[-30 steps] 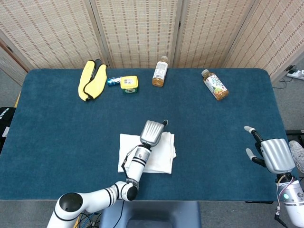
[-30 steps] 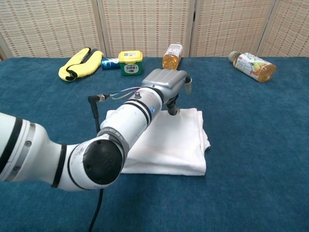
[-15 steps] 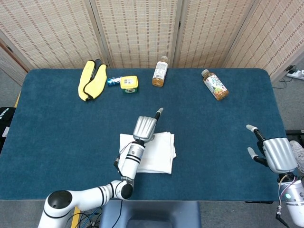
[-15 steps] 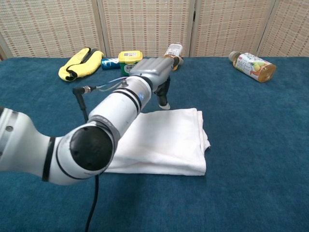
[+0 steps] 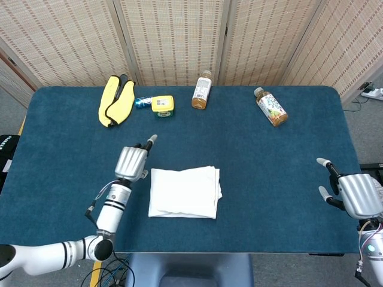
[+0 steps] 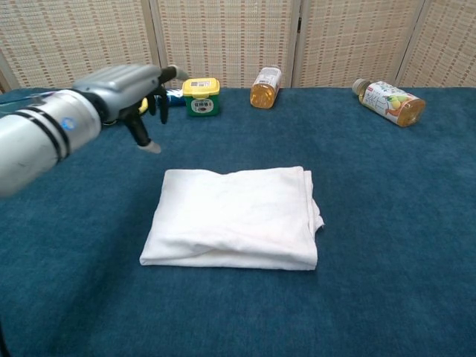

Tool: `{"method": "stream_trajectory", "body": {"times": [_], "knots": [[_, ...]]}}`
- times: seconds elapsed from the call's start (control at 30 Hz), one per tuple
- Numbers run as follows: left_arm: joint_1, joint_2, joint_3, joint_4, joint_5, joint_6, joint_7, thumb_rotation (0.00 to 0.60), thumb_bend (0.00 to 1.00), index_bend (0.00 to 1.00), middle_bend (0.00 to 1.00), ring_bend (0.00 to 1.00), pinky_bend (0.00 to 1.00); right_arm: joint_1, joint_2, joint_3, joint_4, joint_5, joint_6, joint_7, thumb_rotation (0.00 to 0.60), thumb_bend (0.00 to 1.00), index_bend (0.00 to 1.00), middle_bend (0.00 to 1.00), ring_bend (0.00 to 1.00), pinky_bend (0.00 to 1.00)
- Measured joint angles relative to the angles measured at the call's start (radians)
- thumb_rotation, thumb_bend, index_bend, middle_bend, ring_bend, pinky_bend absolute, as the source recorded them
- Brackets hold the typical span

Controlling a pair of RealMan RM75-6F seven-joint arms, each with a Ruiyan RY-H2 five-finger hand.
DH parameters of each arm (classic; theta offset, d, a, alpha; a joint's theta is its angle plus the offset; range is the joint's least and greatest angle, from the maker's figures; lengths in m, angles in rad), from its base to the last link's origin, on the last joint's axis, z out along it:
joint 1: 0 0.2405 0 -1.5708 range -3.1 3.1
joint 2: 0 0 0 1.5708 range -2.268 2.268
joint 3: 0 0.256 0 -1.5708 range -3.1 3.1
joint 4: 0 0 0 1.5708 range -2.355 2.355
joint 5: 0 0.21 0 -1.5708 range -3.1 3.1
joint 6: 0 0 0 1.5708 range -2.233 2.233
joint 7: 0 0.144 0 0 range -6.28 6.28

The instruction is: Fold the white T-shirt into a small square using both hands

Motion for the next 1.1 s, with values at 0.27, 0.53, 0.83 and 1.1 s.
{"method": "stream_trajectory", "body": {"times": [0.27,0.53,0.83,1.1], "knots": [[0.162,0.149,0.076,-0.053,0.089,0.102,-0.191,0.600,0.19,0.15,0.46,0.36,0.55,0.009,0.019,-0.017,0.004,0.001,-0.050,0.018,0.600,0.34,0.20,0.51,0.47,0.59],[0.317,0.253,0.149,-0.048,0.167,0.211,-0.333,0.600,0.19,0.16,0.41,0.33,0.50,0.024,0.022,-0.048,0.034,-0.022,-0.101,0.060,0.600,0.35,0.20,0.30,0.23,0.32],[0.468,0.355,0.237,-0.068,0.290,0.339,-0.429,0.600,0.19,0.17,0.41,0.32,0.47,0.008,-0.020,-0.066,0.108,-0.065,-0.056,0.103,0.600,0.35,0.20,0.28,0.21,0.30],[0.590,0.411,0.310,-0.112,0.396,0.439,-0.482,0.600,0.19,0.19,0.41,0.32,0.46,-0.021,-0.058,-0.083,0.142,-0.084,-0.006,0.124,0.600,0.35,0.20,0.28,0.21,0.30]]}}
